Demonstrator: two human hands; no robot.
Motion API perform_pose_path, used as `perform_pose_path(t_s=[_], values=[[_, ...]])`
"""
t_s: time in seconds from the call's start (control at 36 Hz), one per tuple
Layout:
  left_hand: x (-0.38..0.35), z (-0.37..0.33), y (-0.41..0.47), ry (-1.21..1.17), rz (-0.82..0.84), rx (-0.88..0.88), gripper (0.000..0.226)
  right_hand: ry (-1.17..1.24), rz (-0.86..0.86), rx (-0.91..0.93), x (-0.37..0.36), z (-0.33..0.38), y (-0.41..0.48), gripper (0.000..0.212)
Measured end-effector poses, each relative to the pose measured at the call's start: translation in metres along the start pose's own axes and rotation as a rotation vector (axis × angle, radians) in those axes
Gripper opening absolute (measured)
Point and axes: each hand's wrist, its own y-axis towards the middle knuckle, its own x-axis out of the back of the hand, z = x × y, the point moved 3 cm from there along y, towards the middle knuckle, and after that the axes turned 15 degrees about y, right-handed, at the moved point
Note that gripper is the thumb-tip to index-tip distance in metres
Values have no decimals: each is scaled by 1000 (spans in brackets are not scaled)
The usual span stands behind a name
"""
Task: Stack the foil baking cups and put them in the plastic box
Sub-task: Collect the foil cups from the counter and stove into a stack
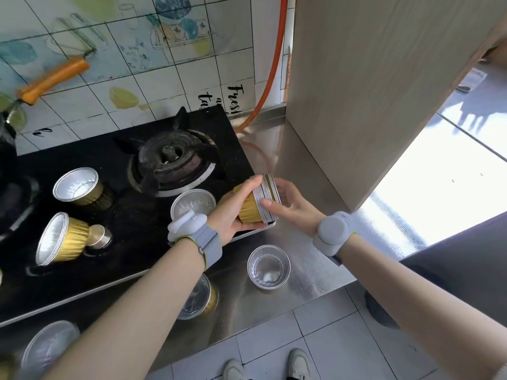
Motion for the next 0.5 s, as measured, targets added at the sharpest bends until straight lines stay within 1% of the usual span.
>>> perform_pose_path(t_s=[0.11, 0.22, 0.25, 0.31, 0.33, 0.36, 0.42, 0.44, 0.5], values=[[-1, 1, -4, -8, 24, -15, 44, -1, 29, -27, -2, 0, -6, 66], [0, 0, -6, -40, 27, -24, 45, 135, -13, -58, -2, 1, -6, 55], [0, 0, -7, -46, 23, -27, 44, 129, -25, -66, -3, 2, -6, 58], [0, -1, -9, -47, 24, -35, 43, 128, -23, -77, -5, 1, -7, 71], [0, -1, -10, -45, 26, -36, 41, 128, -20, -77, -5, 1, -7, 72], [-1, -2, -11, -43, 24, -37, 40, 126, -23, -64, -6, 1, -8, 66], [-2, -3, -12, -30, 8, -42, 40, 131, -41, -45, -7, 2, -9, 39], [-2, -3, -13, -22, -1, -43, 40, 134, -47, -43, -8, 2, -9, 31], [-2, -2, -14, -21, -5, -43, 42, 135, -49, -33, -11, 3, -10, 27]])
